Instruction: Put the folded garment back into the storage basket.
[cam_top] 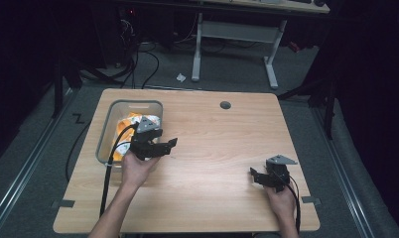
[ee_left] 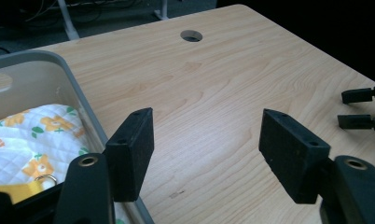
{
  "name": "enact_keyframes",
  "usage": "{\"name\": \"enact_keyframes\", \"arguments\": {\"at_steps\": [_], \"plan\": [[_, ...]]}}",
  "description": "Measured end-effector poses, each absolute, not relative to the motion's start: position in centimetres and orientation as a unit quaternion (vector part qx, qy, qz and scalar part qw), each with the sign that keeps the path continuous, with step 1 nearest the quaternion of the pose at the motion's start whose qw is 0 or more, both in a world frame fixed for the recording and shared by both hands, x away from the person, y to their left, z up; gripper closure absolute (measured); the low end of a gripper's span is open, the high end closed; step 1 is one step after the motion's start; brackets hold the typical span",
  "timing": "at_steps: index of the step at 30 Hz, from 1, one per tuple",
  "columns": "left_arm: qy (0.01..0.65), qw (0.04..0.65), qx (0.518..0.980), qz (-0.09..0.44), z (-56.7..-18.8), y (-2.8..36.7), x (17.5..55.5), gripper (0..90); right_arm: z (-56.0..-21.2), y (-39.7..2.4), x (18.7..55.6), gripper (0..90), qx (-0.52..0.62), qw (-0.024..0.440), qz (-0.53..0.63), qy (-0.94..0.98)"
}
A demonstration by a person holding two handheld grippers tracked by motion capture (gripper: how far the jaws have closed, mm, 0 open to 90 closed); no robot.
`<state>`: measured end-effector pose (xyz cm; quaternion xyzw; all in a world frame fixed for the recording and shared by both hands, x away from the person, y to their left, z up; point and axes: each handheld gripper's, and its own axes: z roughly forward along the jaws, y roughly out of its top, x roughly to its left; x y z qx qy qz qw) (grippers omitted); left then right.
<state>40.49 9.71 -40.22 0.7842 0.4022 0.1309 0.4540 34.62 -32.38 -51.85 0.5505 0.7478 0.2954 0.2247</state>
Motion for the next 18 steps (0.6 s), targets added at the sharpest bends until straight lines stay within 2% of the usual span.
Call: {"name": "enact_keyframes", "arguments": {"at_steps": [18], "plan": [[0.392,0.462,0.789,0.108,-40.5,8.8,39.4,35.9,-51.8,-32.4,34.6,27.7,0.55,0.225,0.295,0.748]]}}
